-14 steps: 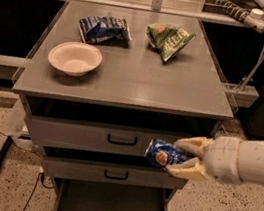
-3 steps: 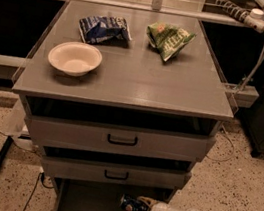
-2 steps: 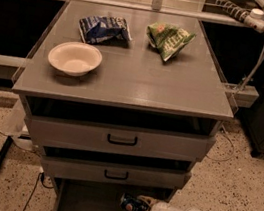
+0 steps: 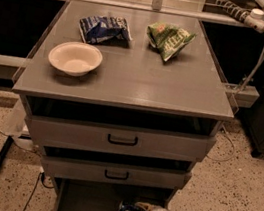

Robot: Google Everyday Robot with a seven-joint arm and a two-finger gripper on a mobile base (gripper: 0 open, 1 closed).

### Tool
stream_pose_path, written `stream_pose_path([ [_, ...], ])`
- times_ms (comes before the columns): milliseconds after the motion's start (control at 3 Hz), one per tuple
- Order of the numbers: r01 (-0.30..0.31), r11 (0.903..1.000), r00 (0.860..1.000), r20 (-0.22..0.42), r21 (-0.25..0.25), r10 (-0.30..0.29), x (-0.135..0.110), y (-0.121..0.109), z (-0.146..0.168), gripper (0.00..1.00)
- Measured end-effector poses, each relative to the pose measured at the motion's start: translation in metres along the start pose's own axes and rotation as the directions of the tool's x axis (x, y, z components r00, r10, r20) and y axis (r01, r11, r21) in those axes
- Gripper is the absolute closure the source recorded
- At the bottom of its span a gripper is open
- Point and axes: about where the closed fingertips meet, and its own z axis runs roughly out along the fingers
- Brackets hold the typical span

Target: Place pepsi can into bottom drawer

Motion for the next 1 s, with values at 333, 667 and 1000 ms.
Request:
stream_pose_path([
  [333,-0.018,0.9998,0.999,0.039,-0.006,0.018,0.027,0.013,0.022,1.00],
  [667,-0.019,0.9997,0.997,0.077,-0.015,0.021,0.046,0.018,0.043,1.00],
  [1000,-0.014,0.9998,0.995,0.097,-0.016,0.016,0.053,0.018,0.063,1.00],
])
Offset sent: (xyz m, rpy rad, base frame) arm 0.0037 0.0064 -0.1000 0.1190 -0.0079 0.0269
